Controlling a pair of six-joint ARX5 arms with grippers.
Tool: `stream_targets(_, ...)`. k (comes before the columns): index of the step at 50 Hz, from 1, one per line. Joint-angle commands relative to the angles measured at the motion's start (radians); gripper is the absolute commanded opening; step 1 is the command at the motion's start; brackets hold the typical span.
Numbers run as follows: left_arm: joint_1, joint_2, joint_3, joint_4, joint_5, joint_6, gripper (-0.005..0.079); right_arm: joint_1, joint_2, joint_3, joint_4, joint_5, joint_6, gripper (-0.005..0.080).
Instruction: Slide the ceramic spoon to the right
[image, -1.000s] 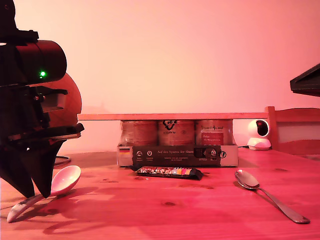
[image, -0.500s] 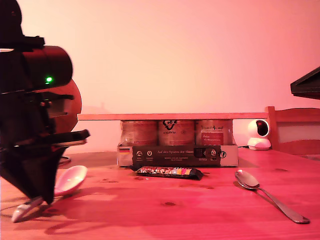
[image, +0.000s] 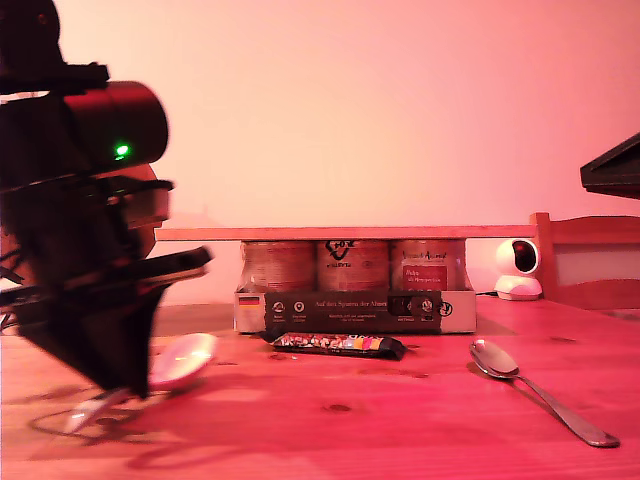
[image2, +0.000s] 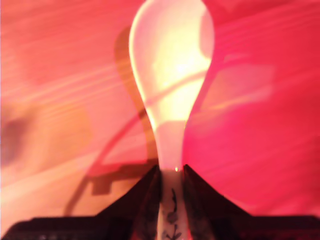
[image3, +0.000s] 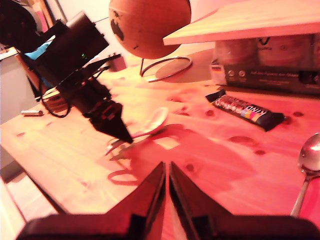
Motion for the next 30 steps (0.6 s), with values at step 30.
stream_targets(30,-0.156,0.123,0.045,0.113,0.069,-0.066,0.0091,0.004,-0.006,0.006,-0.04,-0.037,-0.006,-0.0012)
